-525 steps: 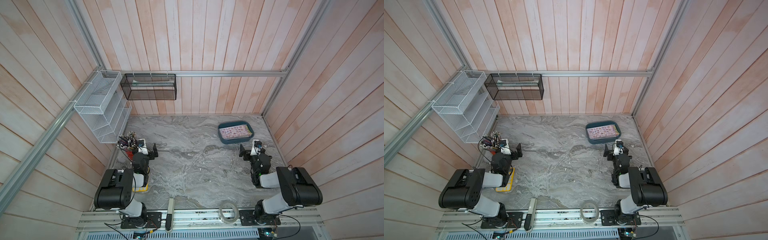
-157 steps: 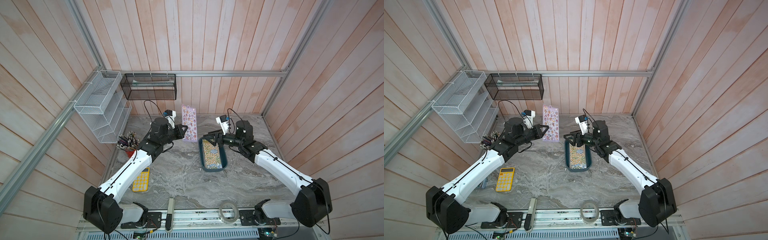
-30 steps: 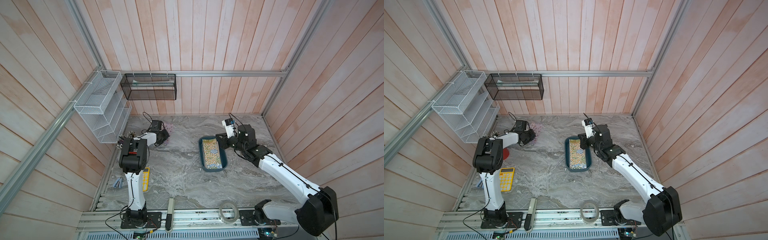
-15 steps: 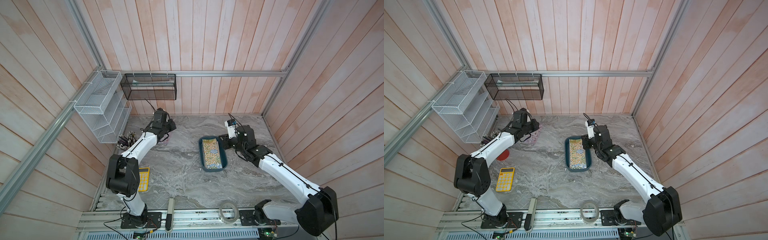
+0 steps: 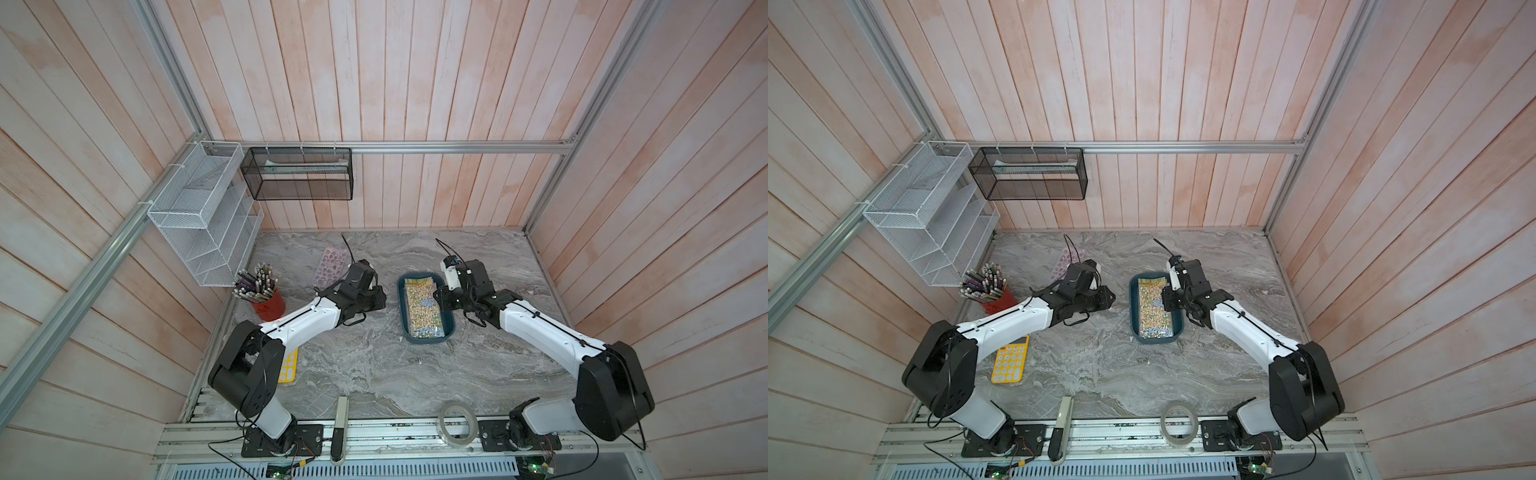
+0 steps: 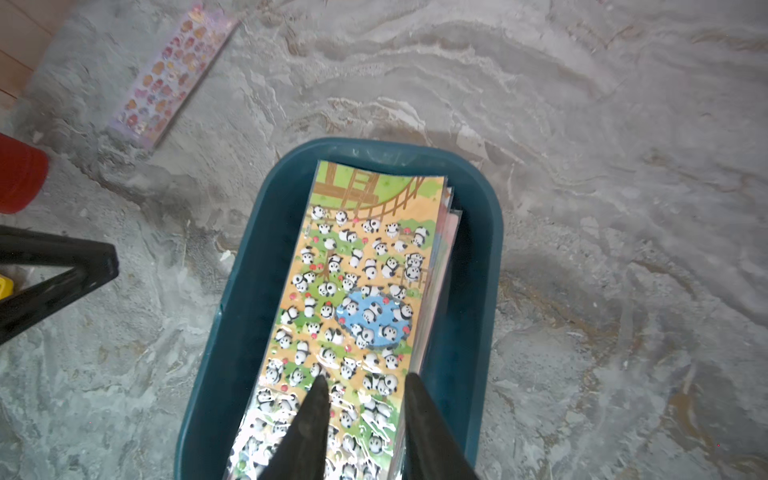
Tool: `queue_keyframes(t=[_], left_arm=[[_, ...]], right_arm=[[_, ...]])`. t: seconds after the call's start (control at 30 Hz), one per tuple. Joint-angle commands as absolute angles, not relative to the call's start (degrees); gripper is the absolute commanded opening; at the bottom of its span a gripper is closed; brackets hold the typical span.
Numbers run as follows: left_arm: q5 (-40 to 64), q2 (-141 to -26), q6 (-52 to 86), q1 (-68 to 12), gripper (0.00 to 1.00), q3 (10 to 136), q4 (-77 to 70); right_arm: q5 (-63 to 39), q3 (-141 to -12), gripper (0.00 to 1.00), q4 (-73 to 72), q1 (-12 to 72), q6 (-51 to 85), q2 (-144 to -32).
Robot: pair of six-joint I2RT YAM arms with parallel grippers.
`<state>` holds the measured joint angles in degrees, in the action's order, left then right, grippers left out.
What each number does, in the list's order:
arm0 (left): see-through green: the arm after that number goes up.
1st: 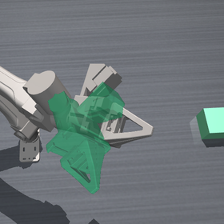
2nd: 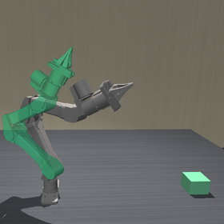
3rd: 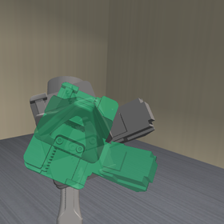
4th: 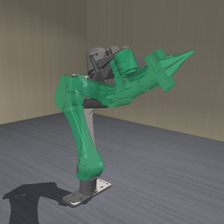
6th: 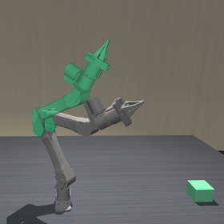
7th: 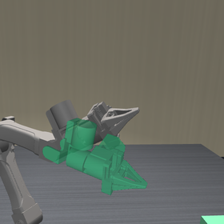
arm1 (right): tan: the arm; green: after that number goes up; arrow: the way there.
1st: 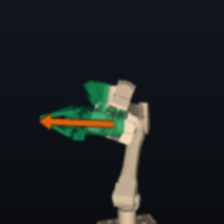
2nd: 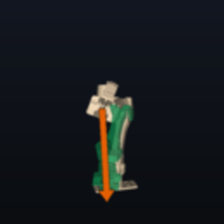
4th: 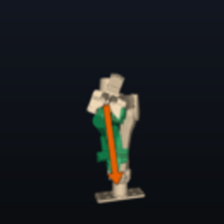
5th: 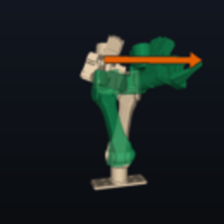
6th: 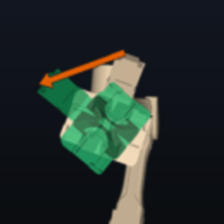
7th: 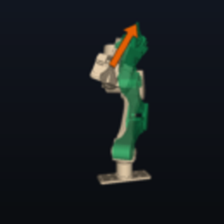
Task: Take the stickers out of the storage box
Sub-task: Move the storage box to the center of the board.
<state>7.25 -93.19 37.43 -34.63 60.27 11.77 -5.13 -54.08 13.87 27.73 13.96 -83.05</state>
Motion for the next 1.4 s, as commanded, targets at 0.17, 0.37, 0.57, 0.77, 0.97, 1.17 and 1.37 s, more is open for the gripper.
queue_keyframes(t=[0.17, 0.37, 0.57, 0.77, 0.97, 1.17, 1.37], left_arm=[[10.55, -98.36, 42.43, -37.01, 0.30, 62.34, 4.77], [11.60, -102.20, 42.88, -38.31, 0.27, 65.20, 4.62], [12.31, -104.97, 42.98, -39.02, 0.13, 67.43, 4.41], [13.12, -107.02, 43.15, -39.17, 0.06, 68.44, 4.35], [13.03, -107.39, 42.51, -39.19, 0.04, 70.40, 5.91], [4.91, -102.17, 40.54, -39.20, 0.21, 72.23, 10.92], [-6.53, -100.07, 39.64, -39.20, 0.32, 72.62, 20.69]], right_arm=[[-7.48, -54.05, 0.11, 14.22, 27.86, 15.07, -90.15], [-7.88, -53.89, 0.09, 12.17, 27.86, 16.11, -95.11], [-13.72, -52.02, 0.05, 7.86, 28.06, 17.81, -99.20], [-19.15, -48.86, 0.04, 2.61, 28.04, 20.13, -99.91], [-21.70, -46.68, 0.02, -0.39, 28.04, 21.77, -100.73], [-16.80, -47.09, 0.00, 1.64, 27.86, 21.37, -98.53], [-14.76, -46.80, 0.00, 1.67, 27.79, 21.66, -95.41]])
